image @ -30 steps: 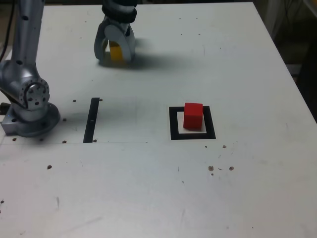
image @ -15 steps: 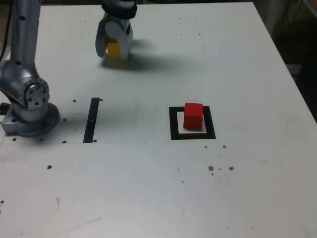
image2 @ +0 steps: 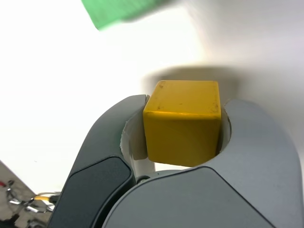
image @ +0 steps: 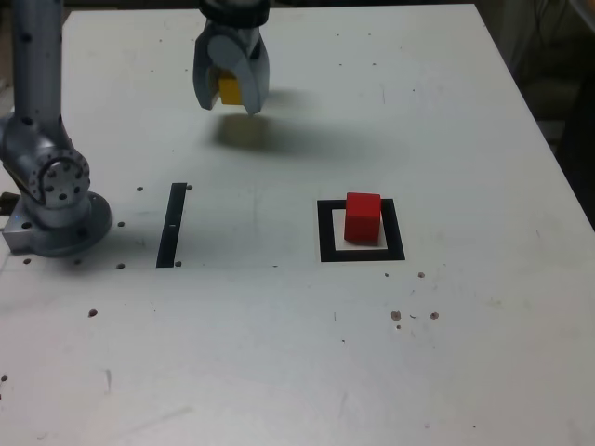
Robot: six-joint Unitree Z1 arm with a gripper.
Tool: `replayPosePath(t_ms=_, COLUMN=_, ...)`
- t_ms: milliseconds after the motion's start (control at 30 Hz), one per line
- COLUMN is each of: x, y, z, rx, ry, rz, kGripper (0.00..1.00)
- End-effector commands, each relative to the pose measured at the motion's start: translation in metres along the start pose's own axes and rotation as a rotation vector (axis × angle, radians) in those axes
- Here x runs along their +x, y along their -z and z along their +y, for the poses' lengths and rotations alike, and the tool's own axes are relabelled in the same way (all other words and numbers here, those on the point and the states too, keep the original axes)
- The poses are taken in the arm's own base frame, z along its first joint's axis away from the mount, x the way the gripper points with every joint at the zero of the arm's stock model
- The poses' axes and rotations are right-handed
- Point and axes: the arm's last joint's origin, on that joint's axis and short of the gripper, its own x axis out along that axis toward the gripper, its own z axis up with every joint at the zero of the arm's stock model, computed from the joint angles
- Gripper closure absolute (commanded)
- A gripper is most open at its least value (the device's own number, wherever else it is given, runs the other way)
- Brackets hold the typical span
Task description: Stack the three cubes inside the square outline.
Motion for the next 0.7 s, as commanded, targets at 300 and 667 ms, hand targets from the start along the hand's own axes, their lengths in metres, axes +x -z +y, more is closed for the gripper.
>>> replayPosePath(t_ms=300, x=-0.024, y=-0.031, z=-0.049, rx=0.029, ry=-0.057, rz=-0.039, kGripper=0.7)
replayPosePath(t_ms=667, x=-0.038, y=-0.068, z=-0.09, rx=0.004, ry=-0.082, rz=-0.044, kGripper=0.7)
